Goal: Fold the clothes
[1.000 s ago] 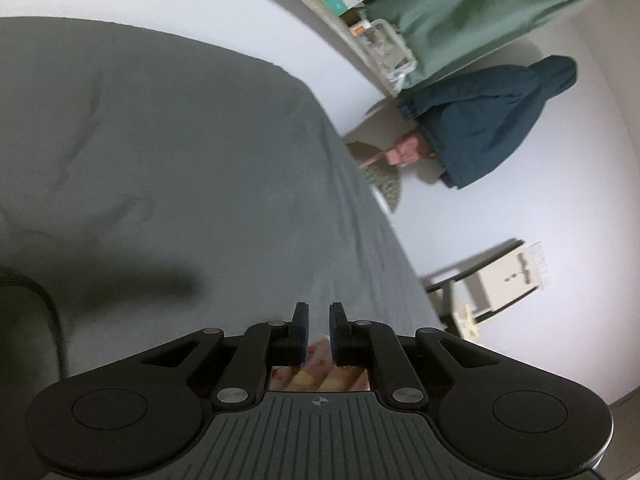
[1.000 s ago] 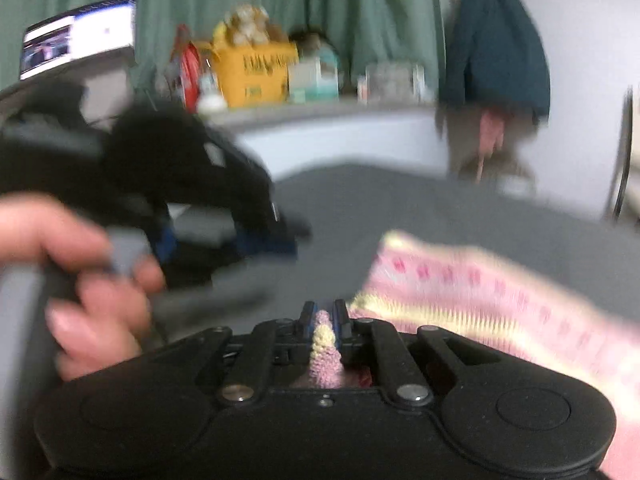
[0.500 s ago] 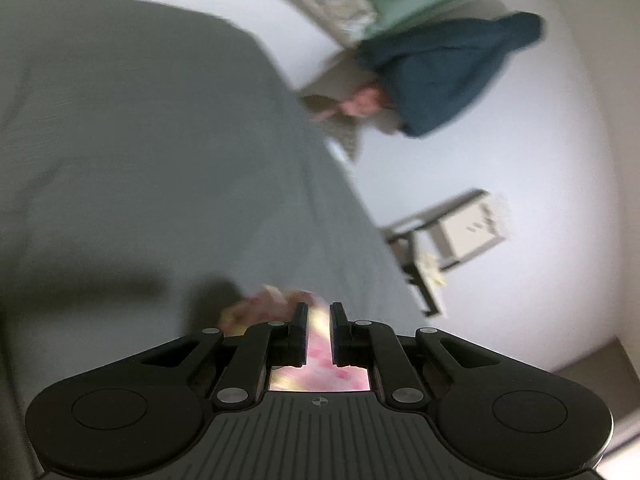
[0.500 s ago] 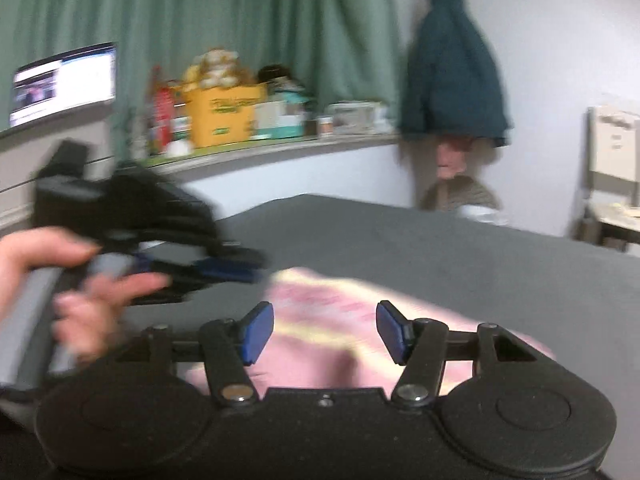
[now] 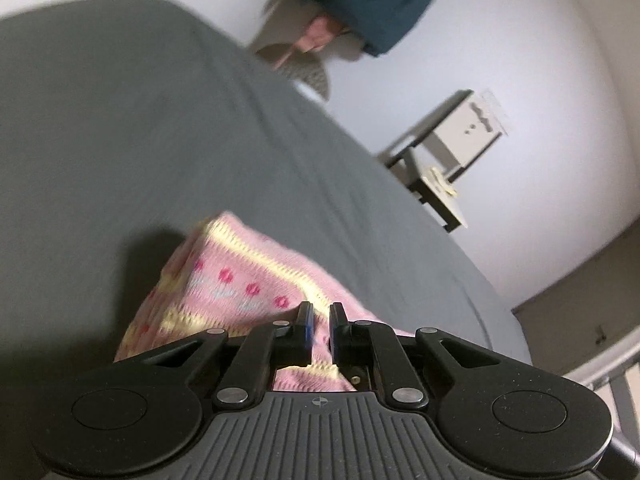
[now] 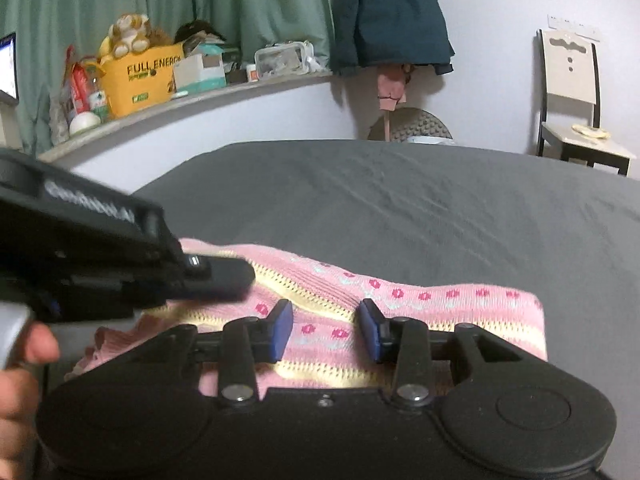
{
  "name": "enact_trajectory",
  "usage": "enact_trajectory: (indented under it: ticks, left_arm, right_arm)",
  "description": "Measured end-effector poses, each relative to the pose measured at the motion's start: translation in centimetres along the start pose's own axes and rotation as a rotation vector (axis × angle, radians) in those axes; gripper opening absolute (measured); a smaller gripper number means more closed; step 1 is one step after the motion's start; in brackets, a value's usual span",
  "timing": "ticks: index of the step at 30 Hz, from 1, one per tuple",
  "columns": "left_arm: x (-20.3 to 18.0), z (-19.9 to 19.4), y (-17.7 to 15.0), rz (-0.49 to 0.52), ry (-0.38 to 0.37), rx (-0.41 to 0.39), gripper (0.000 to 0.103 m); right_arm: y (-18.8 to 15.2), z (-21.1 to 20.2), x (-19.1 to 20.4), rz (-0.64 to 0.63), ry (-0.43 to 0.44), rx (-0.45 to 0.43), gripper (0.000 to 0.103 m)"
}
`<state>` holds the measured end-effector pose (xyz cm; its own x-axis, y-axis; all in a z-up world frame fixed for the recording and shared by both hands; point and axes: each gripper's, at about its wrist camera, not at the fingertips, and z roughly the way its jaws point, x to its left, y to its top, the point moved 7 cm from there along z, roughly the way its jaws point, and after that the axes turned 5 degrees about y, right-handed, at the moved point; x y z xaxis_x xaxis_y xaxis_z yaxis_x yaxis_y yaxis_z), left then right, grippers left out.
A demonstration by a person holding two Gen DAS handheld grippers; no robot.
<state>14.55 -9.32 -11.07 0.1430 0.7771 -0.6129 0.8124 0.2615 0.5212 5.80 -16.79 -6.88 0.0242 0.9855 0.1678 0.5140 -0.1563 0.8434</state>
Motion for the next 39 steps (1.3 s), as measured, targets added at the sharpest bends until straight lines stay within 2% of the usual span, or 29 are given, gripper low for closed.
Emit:
enact_trajectory:
  ticks: [1, 6, 10, 13, 16, 19, 21, 24, 27, 30, 33, 37, 39]
  left_arm:
    - [0.3, 0.3, 0.1, -0.018, -0.002, 0.0, 0.009]
    - [0.2, 1.0, -0.1, 0.087, 0.094, -0.037, 0.008]
    - [-0.4, -1.2, -0.3, 0.148, 0.06, -0.048, 0.009]
    - [-1.1, -3.4, -0.5, 0.224, 0.068, -0.056, 0.009]
    - [-0.9, -4.7, -1.2, 0.277, 0.109, -0.01, 0.009]
    - [0.0, -5.1, -2.2, 0.294, 0.147, 0.04, 0.009]
    - [0.3, -5.0, -2.3, 0.293, 0.155, 0.045, 0.009]
    - [0.9, -6.1, -3.0, 0.287, 0.149, 0.031, 0.009]
    - [0.9, -7.8, -3.0, 0.296, 0.155, -0.004, 0.009]
    - [1.2, -10.4, -3.2, 0.305, 0.135, -0.058, 0.009]
    - [1.7, -10.8, -4.0, 0.301, 0.144, 0.001, 0.009]
    - [2.6, -10.5, -4.1, 0.232, 0.148, 0.03, 0.009]
    - [3.1, -11.5, -3.7, 0.148, 0.122, 0.007, 0.009]
  right_arm:
    - [0.0, 0.2, 0.0, -0.014, -0.002, -0.004, 0.038]
    - [-0.2, 0.9, 0.2, -0.091, -0.016, -0.028, 0.04]
    - [0.6, -0.7, 0.2, -0.085, 0.005, -0.011, 0.04]
    - [0.7, -3.8, -0.1, -0.083, -0.001, -0.021, 0.042]
    - [-0.6, -6.4, -0.5, -0.088, -0.035, -0.013, 0.045]
    - [-2.5, -6.1, -1.2, -0.072, -0.04, 0.054, 0.045]
    - [-3.4, -5.5, -1.5, -0.058, -0.029, 0.063, 0.047]
    - [-3.0, -5.7, -1.5, -0.049, -0.018, 0.064, 0.049]
    - [-2.4, -6.3, -1.5, -0.043, -0.004, 0.067, 0.048]
    - [-2.4, -7.7, -1.2, -0.064, 0.017, 0.026, 0.05]
    - [-3.4, -7.0, -0.9, -0.055, 0.019, 0.064, 0.051]
    - [-4.3, -7.0, -0.6, -0.086, 0.018, 0.07, 0.052]
    - [-4.0, -7.6, -0.6, -0.082, 0.021, 0.066, 0.052]
